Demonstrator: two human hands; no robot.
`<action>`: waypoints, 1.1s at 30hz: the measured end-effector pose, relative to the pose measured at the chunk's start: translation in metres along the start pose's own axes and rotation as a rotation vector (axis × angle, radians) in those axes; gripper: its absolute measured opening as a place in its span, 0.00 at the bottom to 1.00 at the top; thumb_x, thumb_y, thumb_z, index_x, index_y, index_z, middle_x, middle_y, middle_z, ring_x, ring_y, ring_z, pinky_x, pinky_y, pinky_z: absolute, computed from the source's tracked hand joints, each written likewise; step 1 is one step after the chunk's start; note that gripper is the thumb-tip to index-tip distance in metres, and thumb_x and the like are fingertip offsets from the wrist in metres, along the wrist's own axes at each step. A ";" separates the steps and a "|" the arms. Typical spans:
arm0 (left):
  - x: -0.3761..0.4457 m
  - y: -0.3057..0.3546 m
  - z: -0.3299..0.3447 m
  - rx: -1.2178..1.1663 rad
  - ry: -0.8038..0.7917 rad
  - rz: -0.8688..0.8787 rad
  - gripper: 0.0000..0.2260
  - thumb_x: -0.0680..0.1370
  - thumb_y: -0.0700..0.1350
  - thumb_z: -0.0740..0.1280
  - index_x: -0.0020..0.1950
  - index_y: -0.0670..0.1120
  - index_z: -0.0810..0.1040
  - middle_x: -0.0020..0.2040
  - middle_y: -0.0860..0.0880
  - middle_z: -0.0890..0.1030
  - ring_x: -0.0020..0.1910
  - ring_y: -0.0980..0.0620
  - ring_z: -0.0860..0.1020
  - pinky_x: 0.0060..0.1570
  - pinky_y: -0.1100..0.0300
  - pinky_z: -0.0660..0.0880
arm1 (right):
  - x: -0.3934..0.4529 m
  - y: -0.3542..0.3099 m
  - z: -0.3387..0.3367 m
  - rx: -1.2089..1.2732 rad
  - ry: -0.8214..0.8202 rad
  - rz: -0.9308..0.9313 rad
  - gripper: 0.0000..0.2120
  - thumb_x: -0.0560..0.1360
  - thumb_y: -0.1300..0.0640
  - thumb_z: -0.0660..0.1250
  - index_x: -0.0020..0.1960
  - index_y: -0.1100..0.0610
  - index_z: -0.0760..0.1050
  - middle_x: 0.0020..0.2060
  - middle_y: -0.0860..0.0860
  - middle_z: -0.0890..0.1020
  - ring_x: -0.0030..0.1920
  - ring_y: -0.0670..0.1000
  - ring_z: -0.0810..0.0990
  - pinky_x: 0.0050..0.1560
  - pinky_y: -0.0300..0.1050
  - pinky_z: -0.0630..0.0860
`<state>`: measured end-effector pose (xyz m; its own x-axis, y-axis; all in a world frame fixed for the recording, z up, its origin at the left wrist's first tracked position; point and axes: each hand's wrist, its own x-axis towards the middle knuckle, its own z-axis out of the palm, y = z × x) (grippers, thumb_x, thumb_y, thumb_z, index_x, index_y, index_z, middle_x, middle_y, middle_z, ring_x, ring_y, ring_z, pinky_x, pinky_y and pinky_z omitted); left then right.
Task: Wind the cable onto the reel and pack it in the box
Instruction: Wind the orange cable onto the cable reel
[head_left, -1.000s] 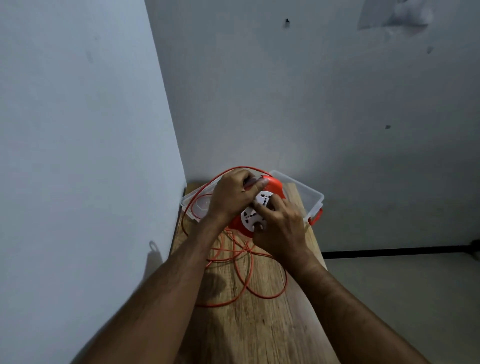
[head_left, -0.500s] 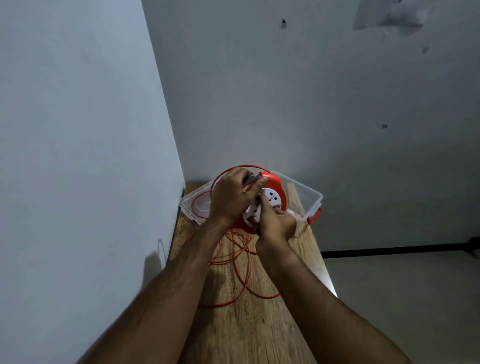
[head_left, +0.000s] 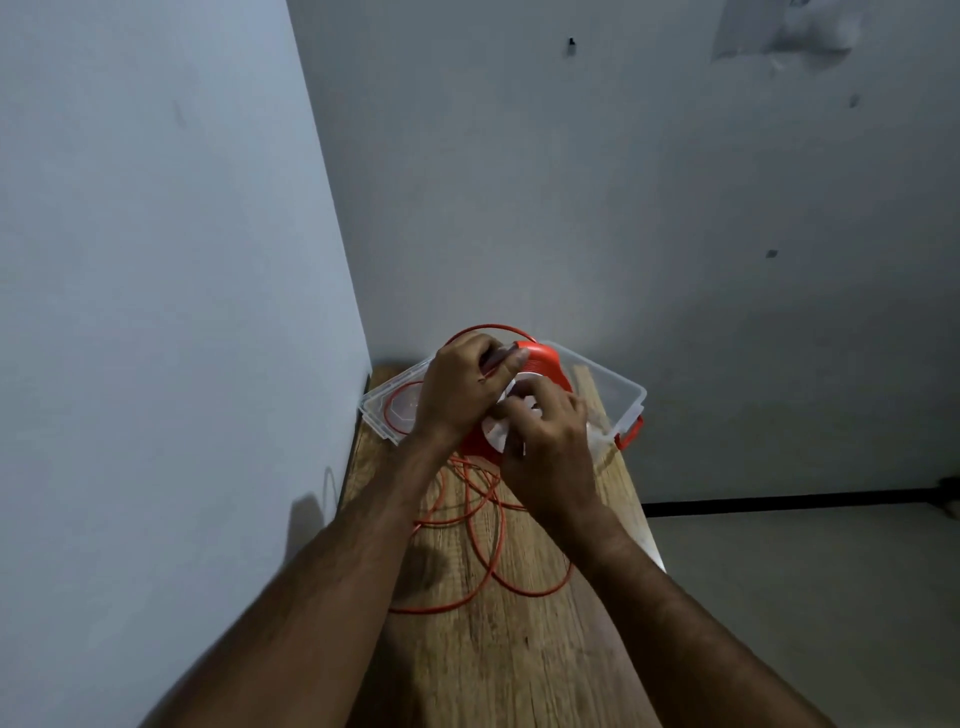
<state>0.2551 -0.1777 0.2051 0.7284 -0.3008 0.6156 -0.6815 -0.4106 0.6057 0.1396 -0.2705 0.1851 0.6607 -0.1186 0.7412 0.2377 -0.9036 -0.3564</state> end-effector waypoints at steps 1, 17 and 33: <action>0.000 -0.001 0.000 -0.001 -0.003 -0.002 0.19 0.79 0.61 0.67 0.46 0.45 0.81 0.42 0.50 0.83 0.41 0.54 0.79 0.42 0.51 0.80 | -0.002 0.005 0.001 -0.089 -0.062 -0.054 0.09 0.73 0.60 0.73 0.53 0.57 0.81 0.55 0.57 0.81 0.60 0.57 0.79 0.62 0.57 0.74; -0.005 0.002 0.002 0.016 -0.029 0.015 0.17 0.78 0.59 0.69 0.45 0.45 0.81 0.40 0.53 0.80 0.39 0.57 0.77 0.38 0.61 0.75 | -0.008 0.035 0.002 -0.390 -0.137 -0.260 0.15 0.74 0.50 0.76 0.60 0.49 0.83 0.55 0.58 0.79 0.58 0.59 0.78 0.57 0.58 0.69; -0.007 0.007 0.007 0.053 0.050 -0.021 0.17 0.78 0.58 0.70 0.45 0.44 0.81 0.41 0.50 0.81 0.39 0.54 0.77 0.38 0.58 0.76 | 0.007 -0.014 0.007 0.307 0.191 0.905 0.26 0.66 0.47 0.82 0.60 0.55 0.81 0.54 0.48 0.85 0.44 0.41 0.80 0.43 0.28 0.75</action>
<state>0.2457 -0.1839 0.2012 0.7372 -0.2489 0.6282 -0.6604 -0.4617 0.5922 0.1459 -0.2563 0.1915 0.5650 -0.8044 0.1838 -0.1102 -0.2943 -0.9493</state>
